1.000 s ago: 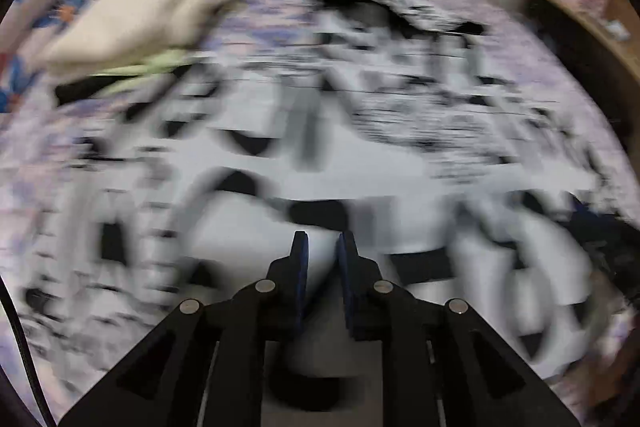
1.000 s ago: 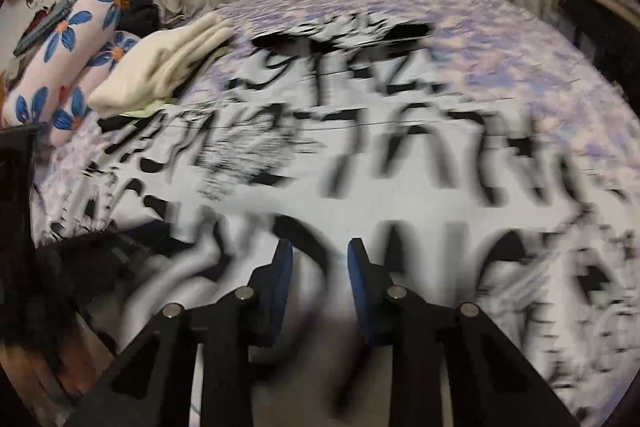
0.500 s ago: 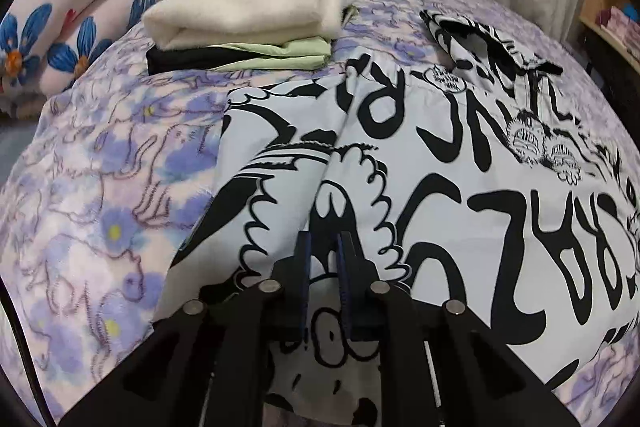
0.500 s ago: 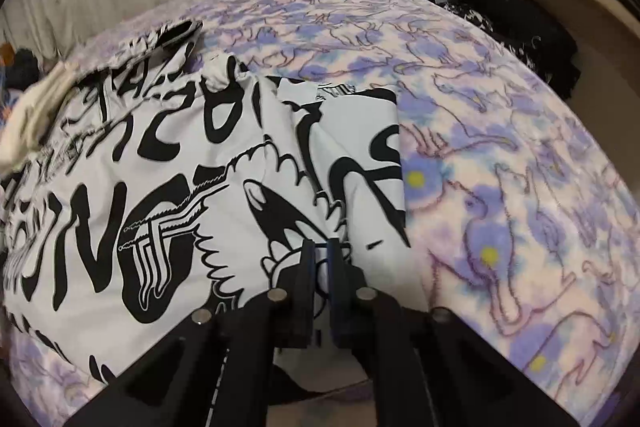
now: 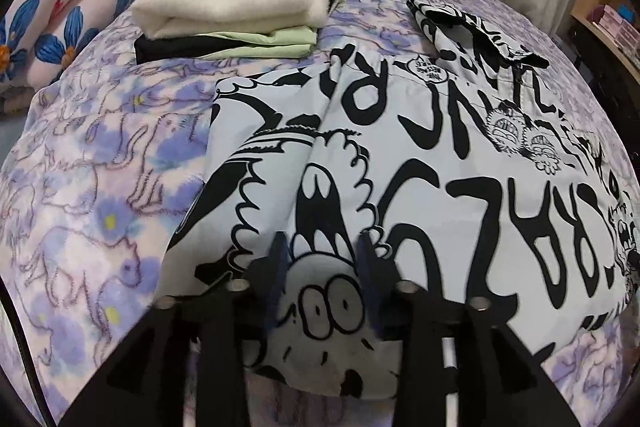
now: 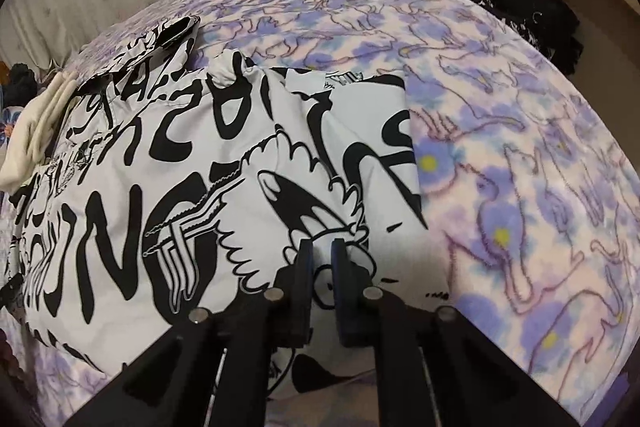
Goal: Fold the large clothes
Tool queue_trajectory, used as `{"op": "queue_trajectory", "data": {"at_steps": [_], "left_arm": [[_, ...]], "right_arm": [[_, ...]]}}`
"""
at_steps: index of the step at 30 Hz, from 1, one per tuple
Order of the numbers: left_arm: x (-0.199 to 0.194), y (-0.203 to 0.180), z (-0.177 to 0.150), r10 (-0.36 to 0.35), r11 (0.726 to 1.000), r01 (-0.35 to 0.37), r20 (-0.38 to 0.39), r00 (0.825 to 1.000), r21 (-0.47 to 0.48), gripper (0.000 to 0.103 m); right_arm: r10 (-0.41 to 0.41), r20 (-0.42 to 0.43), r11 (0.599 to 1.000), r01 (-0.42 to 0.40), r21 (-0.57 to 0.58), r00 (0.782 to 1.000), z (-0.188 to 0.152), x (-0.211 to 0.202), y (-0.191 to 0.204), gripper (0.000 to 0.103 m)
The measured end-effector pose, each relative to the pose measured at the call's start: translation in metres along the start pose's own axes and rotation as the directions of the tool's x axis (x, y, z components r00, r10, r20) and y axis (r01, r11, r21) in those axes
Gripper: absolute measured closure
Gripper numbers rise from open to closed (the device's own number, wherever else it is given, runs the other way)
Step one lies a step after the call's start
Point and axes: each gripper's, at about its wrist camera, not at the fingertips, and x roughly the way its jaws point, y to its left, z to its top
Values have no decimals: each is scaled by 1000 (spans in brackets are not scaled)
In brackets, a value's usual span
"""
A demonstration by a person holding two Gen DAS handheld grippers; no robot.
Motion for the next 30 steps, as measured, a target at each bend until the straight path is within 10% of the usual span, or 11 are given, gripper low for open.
{"op": "queue_trajectory", "data": {"at_steps": [3, 23, 30], "left_arm": [[-14, -5, 0, 4, 1000, -4, 14, 1000, 6, 35], [-105, -38, 51, -71, 986, 67, 24, 997, 151, 34], [-116, -58, 94, -4, 967, -18, 89, 996, 254, 27]], "right_arm": [[19, -17, 1000, -19, 3, 1000, -3, -6, 4, 94], [154, 68, 977, -141, -158, 986, 31, -112, 70, 91], [171, 131, 964, -139, -228, 976, 80, -134, 105, 68]]}}
